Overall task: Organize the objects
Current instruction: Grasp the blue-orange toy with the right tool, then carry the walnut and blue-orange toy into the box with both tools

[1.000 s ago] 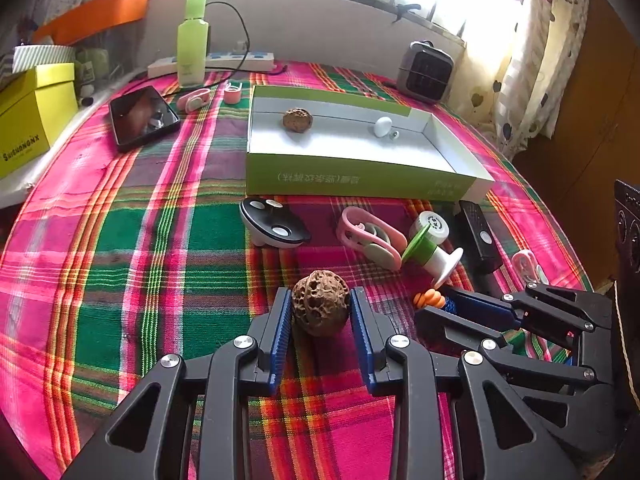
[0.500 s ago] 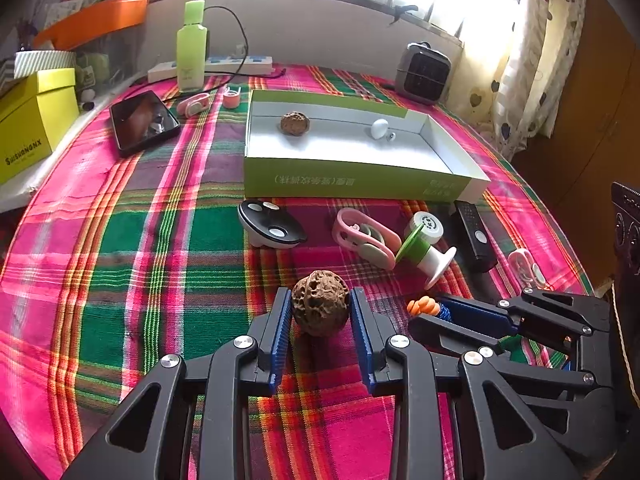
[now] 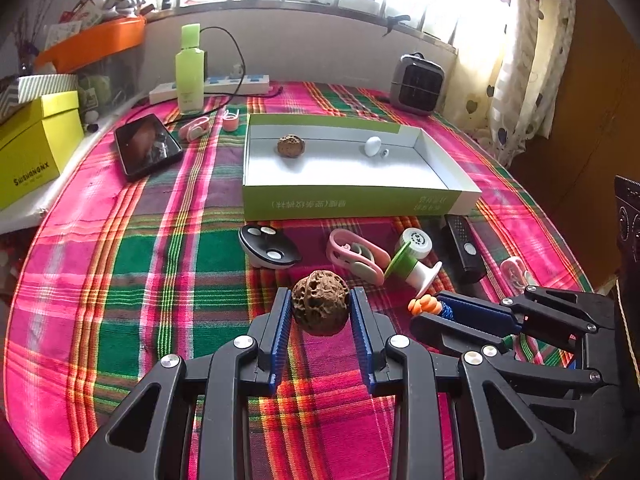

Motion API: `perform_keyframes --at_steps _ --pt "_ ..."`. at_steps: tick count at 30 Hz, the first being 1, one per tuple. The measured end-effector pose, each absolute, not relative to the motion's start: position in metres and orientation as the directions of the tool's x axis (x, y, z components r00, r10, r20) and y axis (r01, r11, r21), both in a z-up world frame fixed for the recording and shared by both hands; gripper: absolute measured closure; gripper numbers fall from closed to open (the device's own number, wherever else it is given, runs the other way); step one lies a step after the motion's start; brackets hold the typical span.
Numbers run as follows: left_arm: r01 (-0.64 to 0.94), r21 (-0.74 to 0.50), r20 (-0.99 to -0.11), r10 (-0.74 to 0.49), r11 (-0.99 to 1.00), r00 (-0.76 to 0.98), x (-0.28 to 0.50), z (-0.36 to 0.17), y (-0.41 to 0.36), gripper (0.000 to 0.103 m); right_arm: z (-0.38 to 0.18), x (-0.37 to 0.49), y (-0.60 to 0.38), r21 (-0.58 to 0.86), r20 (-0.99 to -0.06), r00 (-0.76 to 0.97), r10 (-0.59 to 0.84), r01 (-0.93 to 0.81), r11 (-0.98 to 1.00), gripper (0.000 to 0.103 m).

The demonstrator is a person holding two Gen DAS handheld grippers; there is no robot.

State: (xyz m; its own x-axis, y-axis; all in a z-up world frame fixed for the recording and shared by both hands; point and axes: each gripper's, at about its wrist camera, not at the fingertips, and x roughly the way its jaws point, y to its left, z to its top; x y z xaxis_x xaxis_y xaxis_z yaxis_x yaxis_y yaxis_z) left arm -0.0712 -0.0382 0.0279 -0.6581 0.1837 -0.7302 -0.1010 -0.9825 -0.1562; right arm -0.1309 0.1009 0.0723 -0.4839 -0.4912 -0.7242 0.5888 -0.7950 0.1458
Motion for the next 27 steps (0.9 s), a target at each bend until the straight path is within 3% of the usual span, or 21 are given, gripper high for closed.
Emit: perform_keyframes --at_steps 27 --pt "-0.122 -0.129 -0.693 0.177 -0.984 -0.698 -0.099 0.052 -0.031 0.075 0.102 -0.162 0.108 0.103 -0.672 -0.569 -0.474 0.562 -0.820 0.084"
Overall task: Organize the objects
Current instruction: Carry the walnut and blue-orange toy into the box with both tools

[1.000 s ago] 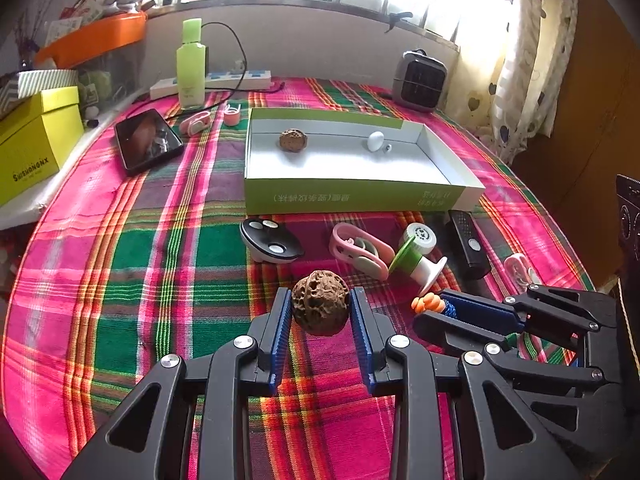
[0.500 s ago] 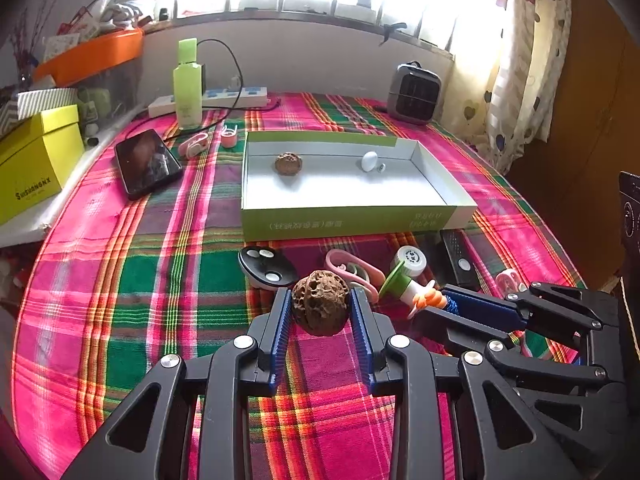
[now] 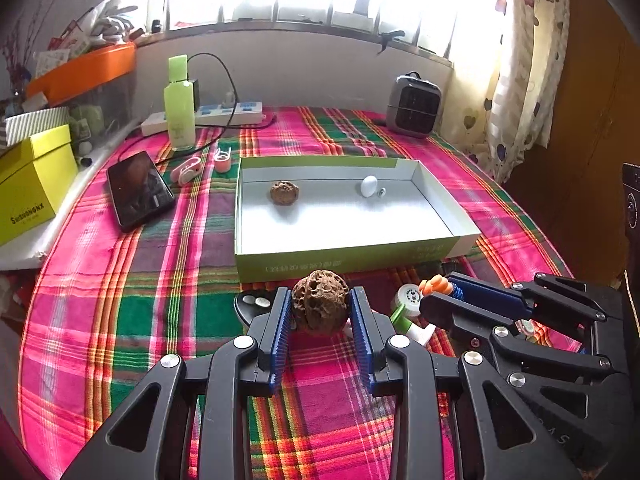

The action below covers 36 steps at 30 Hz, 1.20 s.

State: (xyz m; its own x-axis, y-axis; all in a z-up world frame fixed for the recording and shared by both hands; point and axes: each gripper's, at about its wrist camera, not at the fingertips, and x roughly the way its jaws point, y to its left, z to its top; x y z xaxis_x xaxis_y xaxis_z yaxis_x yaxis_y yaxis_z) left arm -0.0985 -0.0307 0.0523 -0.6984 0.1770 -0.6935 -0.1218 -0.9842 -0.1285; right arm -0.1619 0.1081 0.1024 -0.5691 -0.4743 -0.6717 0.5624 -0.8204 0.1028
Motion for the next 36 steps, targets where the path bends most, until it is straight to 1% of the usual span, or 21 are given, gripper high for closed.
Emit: perform_keyframes --at_steps 10,18,31,36 --pt "-0.123 -0.119 -0.686 0.171 -0.985 -0.707 -0.121 0.060 -0.030 0.076 0.113 -0.190 0.106 0.095 -0.659 -0.587 -0.471 0.557 -0.825 0.084" --pt "-0.114 -0.117 -0.689 0.163 -0.987 -0.706 -0.143 0.060 -0.032 0.076 0.115 -0.214 0.100 0.083 -0.666 -0.588 -0.460 0.554 -0.828 0.084" --pt "-0.089 -0.115 -0.706 0.145 -0.989 -0.693 -0.178 0.050 -0.036 0.076 0.106 -0.257 0.088 0.065 -0.694 -0.575 -0.433 0.548 -0.834 0.084" --pt "-0.084 -0.112 -0.718 0.139 -0.990 -0.682 -0.193 0.042 -0.037 0.076 0.098 -0.281 0.081 0.085 -0.720 -0.542 -0.433 0.551 -0.830 0.084"
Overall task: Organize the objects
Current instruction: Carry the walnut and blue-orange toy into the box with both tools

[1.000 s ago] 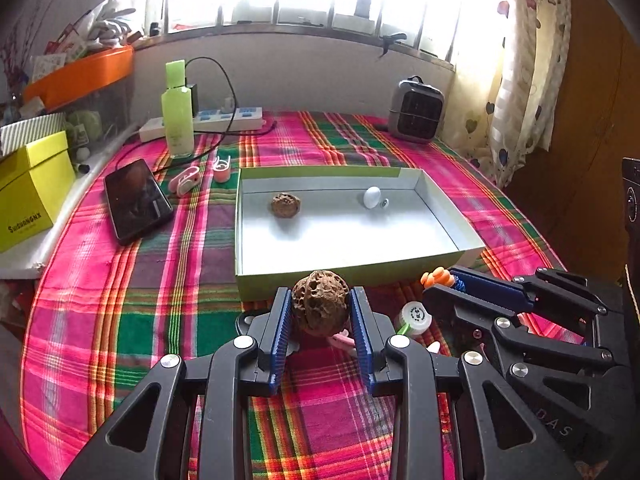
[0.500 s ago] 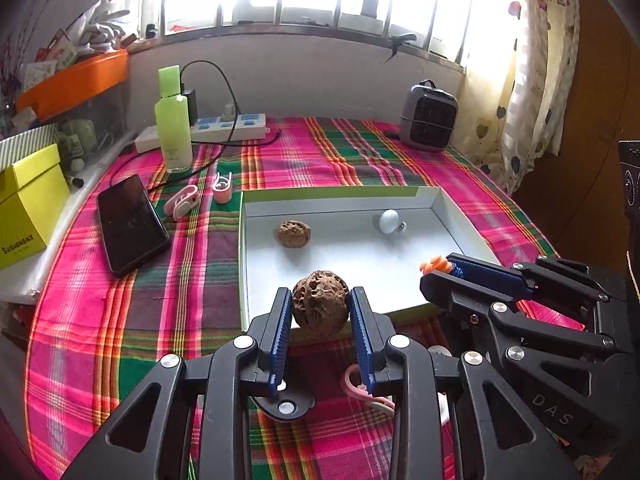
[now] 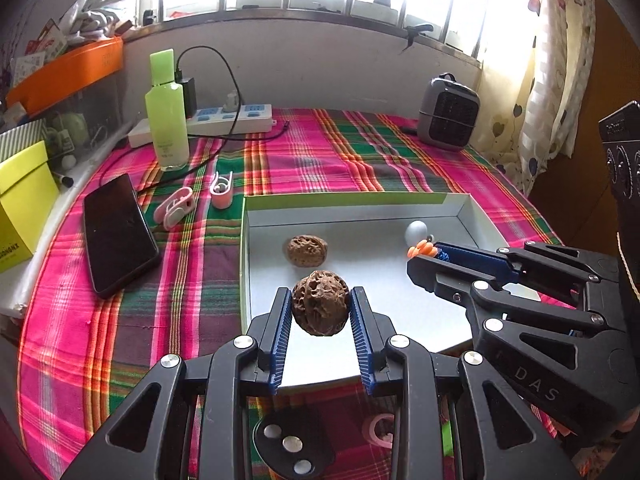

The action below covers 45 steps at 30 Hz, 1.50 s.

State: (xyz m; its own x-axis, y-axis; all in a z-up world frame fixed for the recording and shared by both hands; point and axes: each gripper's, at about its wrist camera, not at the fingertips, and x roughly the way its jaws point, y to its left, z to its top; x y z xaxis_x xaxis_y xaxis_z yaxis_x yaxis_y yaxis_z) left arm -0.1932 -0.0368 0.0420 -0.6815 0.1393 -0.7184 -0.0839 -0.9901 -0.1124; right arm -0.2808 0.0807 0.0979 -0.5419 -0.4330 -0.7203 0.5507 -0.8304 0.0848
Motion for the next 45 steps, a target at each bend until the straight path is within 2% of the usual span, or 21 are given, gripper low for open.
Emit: perform_keyframes --at_steps 22,45 --pt "-0.085 -0.111 -0.751 0.139 -0.990 -0.645 -0.225 0.021 -0.036 0.076 0.073 -0.347 0.057 0.102 -0.790 -0.465 -0.399 0.542 -0.834 0.084" --pt "-0.090 -0.110 -0.761 0.143 -0.990 -0.633 -0.232 0.017 -0.034 0.075 0.064 -0.361 0.049 0.102 -0.831 -0.423 -0.360 0.522 -0.847 0.083"
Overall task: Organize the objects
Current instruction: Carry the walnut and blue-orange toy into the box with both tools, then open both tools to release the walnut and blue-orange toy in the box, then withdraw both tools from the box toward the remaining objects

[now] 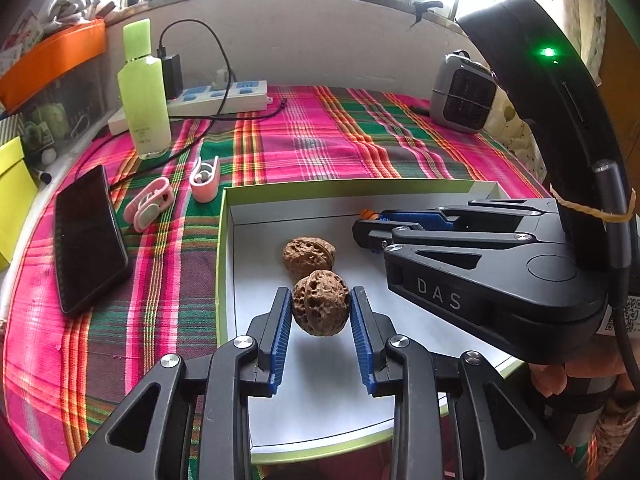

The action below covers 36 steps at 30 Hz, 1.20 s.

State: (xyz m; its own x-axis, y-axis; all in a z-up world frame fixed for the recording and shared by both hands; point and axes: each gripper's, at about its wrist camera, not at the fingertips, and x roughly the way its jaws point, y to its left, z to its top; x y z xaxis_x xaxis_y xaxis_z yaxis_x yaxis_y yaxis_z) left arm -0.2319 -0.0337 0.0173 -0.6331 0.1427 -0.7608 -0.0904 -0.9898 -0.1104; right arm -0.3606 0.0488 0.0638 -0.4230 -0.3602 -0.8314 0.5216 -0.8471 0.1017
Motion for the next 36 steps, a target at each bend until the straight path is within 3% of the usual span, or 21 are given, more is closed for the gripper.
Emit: perform_keyframes --at_steps 7,13,21,24,36 --pt "-0.091 -0.109 -0.761 0.142 -0.990 -0.633 -0.232 0.018 -0.034 0.075 0.064 -0.360 0.048 0.111 -0.830 -0.421 -0.365 0.518 -0.848 0.082" --pt "-0.102 -0.112 -0.764 0.152 -0.988 -0.627 -0.232 0.018 -0.033 0.073 0.066 -0.359 0.050 0.133 -0.823 -0.419 -0.385 0.517 -0.846 0.069" --pt "-0.104 -0.117 -0.763 0.156 -0.988 -0.628 -0.227 0.020 -0.031 0.065 0.073 -0.352 0.052 0.134 -0.810 -0.437 -0.391 0.510 -0.850 0.065" --pt "-0.099 -0.118 -0.758 0.154 -0.988 -0.634 -0.224 0.023 -0.033 0.064 0.078 -0.348 0.055 0.136 -0.801 -0.447 -0.397 0.510 -0.849 0.058" --pt "-0.097 -0.104 -0.735 0.142 -0.990 -0.663 -0.201 0.039 -0.037 0.061 0.097 -0.318 0.071 0.137 -0.767 -0.494 -0.409 0.496 -0.857 0.057"
